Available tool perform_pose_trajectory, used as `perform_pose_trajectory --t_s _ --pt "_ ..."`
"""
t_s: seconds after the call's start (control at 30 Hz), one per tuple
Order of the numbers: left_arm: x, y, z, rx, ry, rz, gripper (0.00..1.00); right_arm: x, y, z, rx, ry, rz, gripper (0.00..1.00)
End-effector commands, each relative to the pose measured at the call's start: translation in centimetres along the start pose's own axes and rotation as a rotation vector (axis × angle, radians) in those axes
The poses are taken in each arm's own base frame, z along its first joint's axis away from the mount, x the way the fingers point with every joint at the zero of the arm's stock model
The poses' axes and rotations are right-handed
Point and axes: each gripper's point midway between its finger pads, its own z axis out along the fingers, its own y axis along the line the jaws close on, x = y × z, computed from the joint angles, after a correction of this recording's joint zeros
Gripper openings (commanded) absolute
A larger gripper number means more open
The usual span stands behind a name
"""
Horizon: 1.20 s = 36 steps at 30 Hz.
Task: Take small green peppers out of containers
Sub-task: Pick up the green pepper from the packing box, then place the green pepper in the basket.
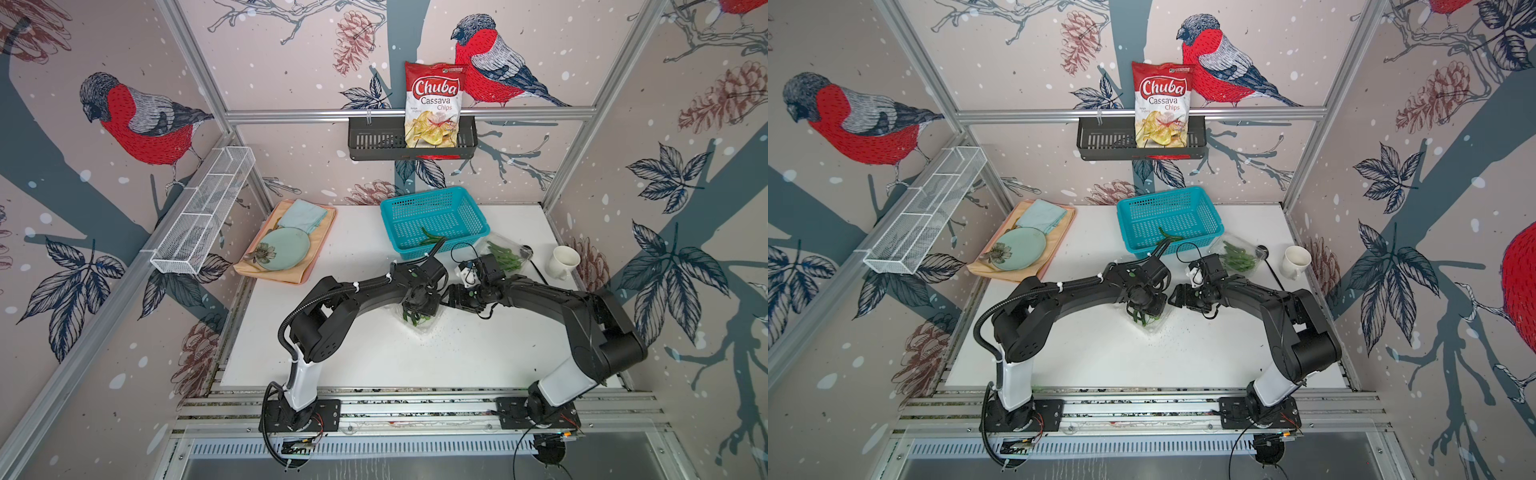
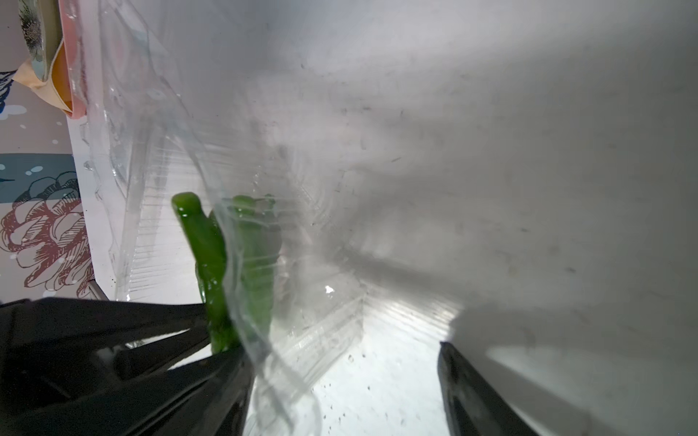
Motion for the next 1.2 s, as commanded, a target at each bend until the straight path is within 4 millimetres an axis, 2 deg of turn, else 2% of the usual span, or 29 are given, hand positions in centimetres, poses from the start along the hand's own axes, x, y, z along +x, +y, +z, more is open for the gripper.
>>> perform_pose_trajectory --t_s 0.0,0.23,0.4,0.6,0.77,1.0,1.17 --pt "0.1 0.3 -1.3 -0.026 0.005 -0.001 0.20 0.1 -0.3 -0.4 0.013 -0.005 -0.013 0.75" --pt "-1.4 0.0 -3.9 -0.040 -0.047 0.004 0.20 0.2 -1.0 -0.1 0.016 0.007 -0.001 0.74" --pt "-3.6 0.0 -6.1 -0.069 -0.108 0.019 0.20 0.4 -1.3 0.3 0.019 0.021 0.004 0.74" --pt "-8.7 1.0 -9.7 -0.082 -0.225 0.007 0.21 0.6 -1.2 0.4 0.013 0.025 0.005 0.74" --pt "-13.9 3.3 -11.7 -0.092 -0.329 -0.034 0.21 0.6 -1.1 0.4 0.009 0.021 0.005 0.74" --pt "-19.9 6.3 -11.1 -0.213 -0.434 -0.043 0.21 1.3 -1.2 0.6 0.003 0.029 0.010 0.74" --pt "-23.6 9.0 -8.5 -0.243 -0.479 -0.121 0.21 1.8 -1.1 0.9 -0.004 0.038 0.018 0.74"
